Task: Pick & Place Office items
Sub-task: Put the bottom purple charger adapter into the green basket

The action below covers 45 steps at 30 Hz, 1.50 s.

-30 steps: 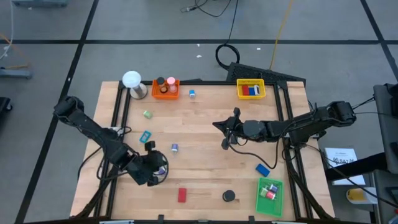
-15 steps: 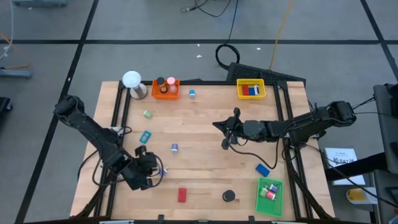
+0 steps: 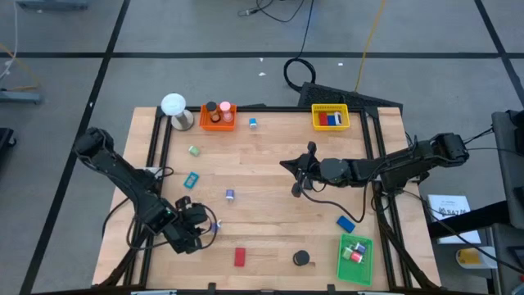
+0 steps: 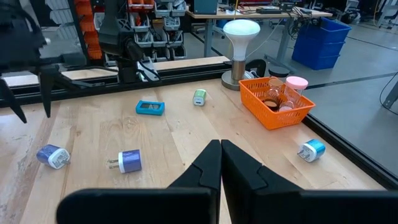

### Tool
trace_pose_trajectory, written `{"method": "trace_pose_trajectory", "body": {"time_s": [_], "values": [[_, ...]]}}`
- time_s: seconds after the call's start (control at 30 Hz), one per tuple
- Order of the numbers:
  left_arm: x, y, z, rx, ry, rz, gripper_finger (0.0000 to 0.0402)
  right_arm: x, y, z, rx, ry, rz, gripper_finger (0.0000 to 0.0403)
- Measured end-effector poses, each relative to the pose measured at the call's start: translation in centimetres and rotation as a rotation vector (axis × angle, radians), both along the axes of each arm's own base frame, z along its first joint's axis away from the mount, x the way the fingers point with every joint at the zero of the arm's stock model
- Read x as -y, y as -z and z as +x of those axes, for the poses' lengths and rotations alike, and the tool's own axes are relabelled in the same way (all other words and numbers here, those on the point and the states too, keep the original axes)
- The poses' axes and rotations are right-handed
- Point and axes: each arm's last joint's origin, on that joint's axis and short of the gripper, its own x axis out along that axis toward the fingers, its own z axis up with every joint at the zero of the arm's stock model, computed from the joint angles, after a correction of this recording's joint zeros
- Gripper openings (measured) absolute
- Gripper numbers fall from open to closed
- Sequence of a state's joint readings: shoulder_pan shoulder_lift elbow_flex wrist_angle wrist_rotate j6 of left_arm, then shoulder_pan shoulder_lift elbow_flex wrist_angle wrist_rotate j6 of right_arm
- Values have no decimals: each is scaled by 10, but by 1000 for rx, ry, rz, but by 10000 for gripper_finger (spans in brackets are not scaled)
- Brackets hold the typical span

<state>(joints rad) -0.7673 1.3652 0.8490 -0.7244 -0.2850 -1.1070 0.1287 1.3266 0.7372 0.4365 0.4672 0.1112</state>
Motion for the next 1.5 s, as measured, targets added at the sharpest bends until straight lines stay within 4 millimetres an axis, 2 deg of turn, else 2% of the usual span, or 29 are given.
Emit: {"method": "trace_pose_trajectory", "body": {"time_s": [0.13, 0.27, 0.4, 0.57, 0.7, 0.87, 1.0, 1.1, 1.27, 1.5], "values": [[2, 7, 5, -111, -13, -49, 140, 0, 0, 0, 0, 0, 0, 4], [5, 5, 10, -149, -15, -37, 140, 0, 0, 0, 0, 0, 0, 4], [5, 1, 16, -132, -46, -15, 140, 0, 0, 0, 0, 0, 0, 4], [0, -1, 25, -120, -177, -61, 152, 0, 0, 0, 0, 0, 0, 4], [-6, -1, 29, -122, -221, -70, 188, 0, 0, 0, 0, 0, 0, 4], [-12, 3, 35, -118, -238, -36, 255, 0, 0, 0, 0, 0, 0, 4], [-10, 15, 40, -155, -195, 14, 300, 0, 0, 0, 0, 0, 0, 4], [-7, 27, 43, -193, -176, 36, 319, 0, 0, 0, 0, 0, 0, 4], [-4, 43, 47, -239, -182, 76, 313, 0, 0, 0, 0, 0, 0, 4], [-4, 48, 49, -234, -178, 102, 251, 0, 0, 0, -1, 0, 0, 4]]}}
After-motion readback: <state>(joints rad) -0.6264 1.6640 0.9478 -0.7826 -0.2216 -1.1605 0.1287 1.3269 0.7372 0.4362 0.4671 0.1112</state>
